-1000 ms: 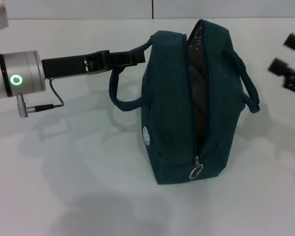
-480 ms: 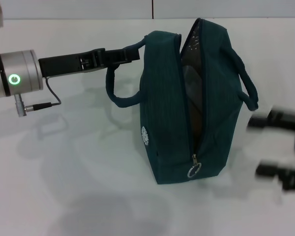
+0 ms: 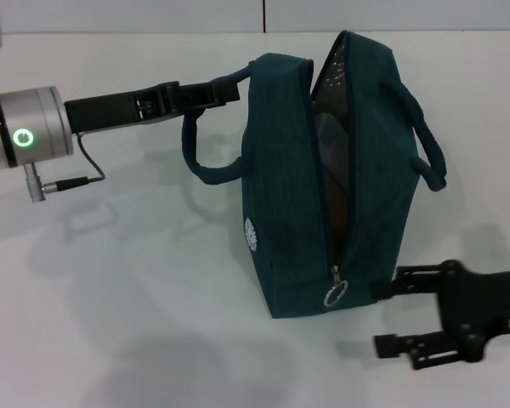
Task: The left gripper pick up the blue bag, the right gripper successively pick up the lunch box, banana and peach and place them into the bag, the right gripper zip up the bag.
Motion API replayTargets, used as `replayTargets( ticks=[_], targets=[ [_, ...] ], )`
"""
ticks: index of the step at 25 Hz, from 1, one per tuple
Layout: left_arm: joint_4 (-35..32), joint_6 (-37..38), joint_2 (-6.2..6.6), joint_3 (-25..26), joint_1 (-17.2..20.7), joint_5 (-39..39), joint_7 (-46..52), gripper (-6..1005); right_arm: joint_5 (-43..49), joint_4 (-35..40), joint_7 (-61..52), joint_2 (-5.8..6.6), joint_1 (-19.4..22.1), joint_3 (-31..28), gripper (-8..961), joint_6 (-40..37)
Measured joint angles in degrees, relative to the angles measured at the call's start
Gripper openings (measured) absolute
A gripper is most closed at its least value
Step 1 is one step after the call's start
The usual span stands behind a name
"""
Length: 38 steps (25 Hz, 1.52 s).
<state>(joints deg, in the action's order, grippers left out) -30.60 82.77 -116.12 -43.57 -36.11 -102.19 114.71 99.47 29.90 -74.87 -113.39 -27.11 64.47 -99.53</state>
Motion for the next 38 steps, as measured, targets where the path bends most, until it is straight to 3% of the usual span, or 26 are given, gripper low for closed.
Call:
replayTargets(
  ticks=[8, 18, 30, 38],
  targets=[
    [0.2, 0.4, -0.41, -0.2, 0.5, -0.1, 0.0, 401, 2.8, -2.6, -0.5, -1.94, -3.1, 0.1, 766, 5.0],
    [0.2, 0.6, -0.43, -0.4, 1.2, -0.2, 0.0, 400, 1.8, -2.9, -0.5, -2.06, -3.1, -0.1, 757, 9.1],
    [0.2, 0.6, -0.62, -0.6, 1.0, -0.2, -0.2, 399, 1.5, -10.1, 1.6, -2.81, -9.2, 0.4, 746, 11.7],
    [0.2, 0.6, -0.61, -0.4, 1.2, -0.2, -0.9, 400, -1.6, -10.4, 2.1, -2.8, -8.8, 0.8, 738, 12.9]
  ],
)
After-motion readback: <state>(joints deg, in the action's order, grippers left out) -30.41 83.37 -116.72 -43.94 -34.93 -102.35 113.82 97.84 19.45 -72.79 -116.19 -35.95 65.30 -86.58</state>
